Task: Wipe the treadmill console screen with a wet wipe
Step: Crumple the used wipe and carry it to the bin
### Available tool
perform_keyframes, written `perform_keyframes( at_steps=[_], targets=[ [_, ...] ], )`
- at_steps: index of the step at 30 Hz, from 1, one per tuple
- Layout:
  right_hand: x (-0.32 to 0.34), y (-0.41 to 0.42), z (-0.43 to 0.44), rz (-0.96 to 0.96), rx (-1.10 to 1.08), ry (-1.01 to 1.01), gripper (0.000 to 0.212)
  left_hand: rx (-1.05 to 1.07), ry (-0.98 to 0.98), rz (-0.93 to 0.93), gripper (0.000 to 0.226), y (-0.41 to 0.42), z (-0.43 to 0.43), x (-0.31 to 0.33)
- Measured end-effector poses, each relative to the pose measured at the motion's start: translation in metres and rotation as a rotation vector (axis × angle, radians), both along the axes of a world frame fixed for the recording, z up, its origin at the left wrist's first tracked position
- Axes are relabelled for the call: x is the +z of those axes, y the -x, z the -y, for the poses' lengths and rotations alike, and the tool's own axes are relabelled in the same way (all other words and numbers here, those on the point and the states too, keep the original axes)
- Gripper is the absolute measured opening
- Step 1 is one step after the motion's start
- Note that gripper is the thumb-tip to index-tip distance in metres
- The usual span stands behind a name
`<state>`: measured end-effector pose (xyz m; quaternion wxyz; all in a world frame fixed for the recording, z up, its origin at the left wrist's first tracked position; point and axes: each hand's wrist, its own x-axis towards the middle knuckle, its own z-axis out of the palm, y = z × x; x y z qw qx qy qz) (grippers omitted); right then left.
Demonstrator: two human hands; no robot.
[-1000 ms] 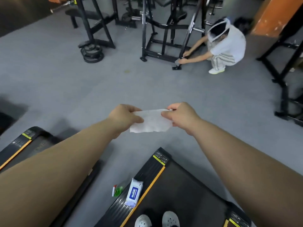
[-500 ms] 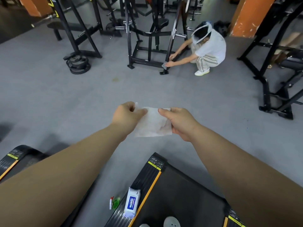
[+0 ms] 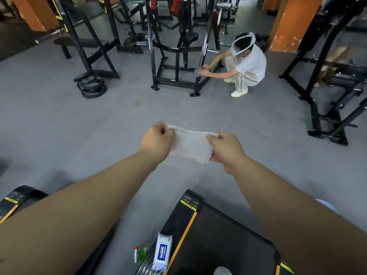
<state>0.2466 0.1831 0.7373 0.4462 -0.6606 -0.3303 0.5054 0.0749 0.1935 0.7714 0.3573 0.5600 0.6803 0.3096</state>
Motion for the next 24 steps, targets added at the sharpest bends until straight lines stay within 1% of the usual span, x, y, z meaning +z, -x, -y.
perform_keyframes(
  at_steps=[2, 6, 8, 10, 12, 15, 18, 21, 22, 24],
  targets=[
    [-0.001, 0.004, 0.002, -0.050, 0.037, 0.015, 0.013, -0.028, -0.012, -0.001, 0.019, -0.001, 0.003, -0.001],
    [0.000, 0.012, 0.005, -0.169, 0.089, 0.018, 0.016, -0.103, -0.072, 0.048, 0.025, -0.011, 0.003, -0.005],
    [0.001, 0.010, 0.005, -0.214, 0.109, 0.012, 0.011, -0.176, -0.061, 0.112, 0.024, -0.019, 0.002, -0.006],
    [0.000, 0.004, 0.002, -0.234, 0.116, 0.016, 0.015, -0.223, -0.034, 0.166, 0.024, -0.031, 0.000, -0.008],
    [-0.003, -0.006, -0.001, -0.255, 0.106, 0.029, 0.017, -0.239, 0.027, 0.189, 0.020, -0.046, -0.003, -0.011],
    [-0.011, -0.031, -0.002, -0.337, 0.061, 0.037, 0.018, -0.245, 0.130, 0.253, 0.019, -0.071, -0.010, -0.019],
    [-0.020, -0.068, 0.002, -0.404, 0.059, 0.034, 0.030, -0.309, 0.170, 0.233, 0.026, -0.101, -0.016, -0.030],
    [-0.024, -0.106, 0.002, -0.409, 0.088, 0.033, 0.027, -0.319, 0.113, 0.170, 0.012, -0.135, -0.023, -0.034],
    [-0.024, -0.118, 0.001, -0.415, 0.092, 0.030, 0.026, -0.303, 0.108, 0.164, 0.013, -0.146, -0.025, -0.034],
    [-0.023, -0.142, 0.000, -0.407, 0.089, 0.017, 0.024, -0.301, 0.180, 0.191, 0.030, -0.167, -0.033, -0.036]
  ],
)
